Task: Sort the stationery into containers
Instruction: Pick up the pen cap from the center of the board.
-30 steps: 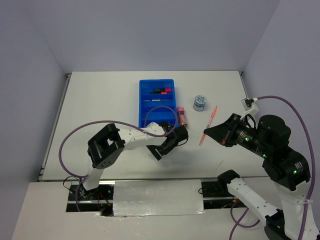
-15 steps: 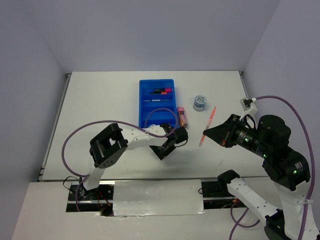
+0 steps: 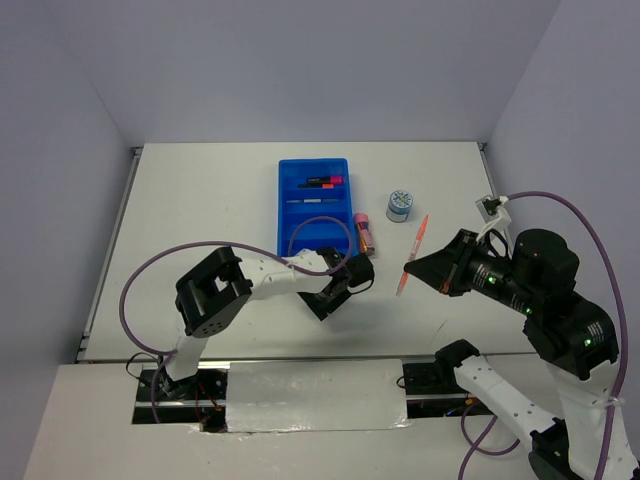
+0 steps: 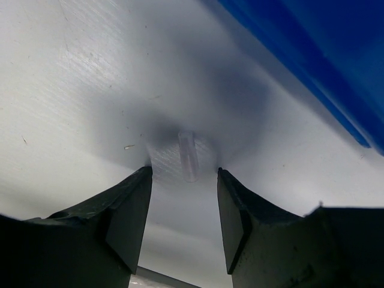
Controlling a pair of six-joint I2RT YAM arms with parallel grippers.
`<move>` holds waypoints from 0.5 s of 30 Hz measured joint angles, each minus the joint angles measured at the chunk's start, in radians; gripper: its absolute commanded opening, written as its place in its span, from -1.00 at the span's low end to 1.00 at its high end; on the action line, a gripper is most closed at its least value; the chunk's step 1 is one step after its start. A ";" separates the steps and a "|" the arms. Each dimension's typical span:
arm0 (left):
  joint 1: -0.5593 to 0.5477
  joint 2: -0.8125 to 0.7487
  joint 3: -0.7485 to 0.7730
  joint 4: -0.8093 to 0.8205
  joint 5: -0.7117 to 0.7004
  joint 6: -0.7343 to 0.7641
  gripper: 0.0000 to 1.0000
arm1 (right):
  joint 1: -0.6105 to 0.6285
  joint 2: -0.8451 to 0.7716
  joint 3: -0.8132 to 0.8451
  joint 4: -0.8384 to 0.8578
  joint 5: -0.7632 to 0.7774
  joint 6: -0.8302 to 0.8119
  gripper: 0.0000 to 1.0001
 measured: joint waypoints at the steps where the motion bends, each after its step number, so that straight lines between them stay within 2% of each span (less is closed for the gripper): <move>1: 0.001 -0.001 -0.002 0.001 0.000 0.000 0.19 | 0.000 0.000 0.000 0.000 0.000 0.000 -1.00; 15: 0.025 -0.004 -0.006 -0.017 -0.014 0.007 0.17 | 0.000 0.000 -0.002 0.000 -0.003 0.001 -1.00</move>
